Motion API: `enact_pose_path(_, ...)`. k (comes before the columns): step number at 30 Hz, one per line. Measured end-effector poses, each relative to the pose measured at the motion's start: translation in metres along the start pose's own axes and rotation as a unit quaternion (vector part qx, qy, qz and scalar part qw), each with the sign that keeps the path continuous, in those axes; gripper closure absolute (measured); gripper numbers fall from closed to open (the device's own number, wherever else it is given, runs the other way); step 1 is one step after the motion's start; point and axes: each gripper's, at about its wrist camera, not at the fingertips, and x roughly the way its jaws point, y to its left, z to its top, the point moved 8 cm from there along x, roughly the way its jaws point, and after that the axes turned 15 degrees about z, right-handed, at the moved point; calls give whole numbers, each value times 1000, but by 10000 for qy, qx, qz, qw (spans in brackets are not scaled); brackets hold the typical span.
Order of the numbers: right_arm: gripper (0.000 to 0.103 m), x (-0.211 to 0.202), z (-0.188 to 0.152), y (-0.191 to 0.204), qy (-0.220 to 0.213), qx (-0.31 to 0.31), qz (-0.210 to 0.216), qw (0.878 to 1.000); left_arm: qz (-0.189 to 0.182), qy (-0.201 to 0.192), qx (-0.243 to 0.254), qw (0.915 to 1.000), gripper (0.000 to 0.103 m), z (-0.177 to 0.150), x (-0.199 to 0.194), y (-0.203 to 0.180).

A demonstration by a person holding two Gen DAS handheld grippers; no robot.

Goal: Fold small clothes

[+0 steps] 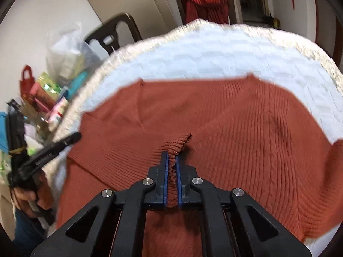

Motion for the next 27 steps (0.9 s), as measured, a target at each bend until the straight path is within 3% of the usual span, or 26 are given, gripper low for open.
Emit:
enact_pose_path(3, 97, -4, 8, -1, -140, -12, 61, 9999, 158, 19, -71, 9998, 97, -1, 4, 11)
enact_pose_path(6, 95, 12, 1, -18, 170, 185, -65, 9997, 184, 37, -97, 9998, 97, -2, 2, 14)
enact_pose_path(12, 89, -12, 6, -14, -206, 116, -195, 9995, 25, -405, 242, 9989, 97, 7, -28, -10)
enact_pose_path(15, 89, -14, 0, 1, -177, -66, -36, 9998, 51, -227, 421, 9988, 97, -1, -20, -21)
enact_pose_path(18, 89, -1, -26, 5, 255, -266, -151, 9992, 268, 8, 636, 9976, 96, -18, -5, -22)
enact_pose_path(24, 90, -11, -30, 3, 207, -358, -260, 9988, 294, -63, 557, 9980, 96, -22, -15, -13)
enact_pose_path(27, 90, -16, -21, 8, 51, -393, -100, 9992, 257, -132, 565, 9980, 96, -21, -21, -15)
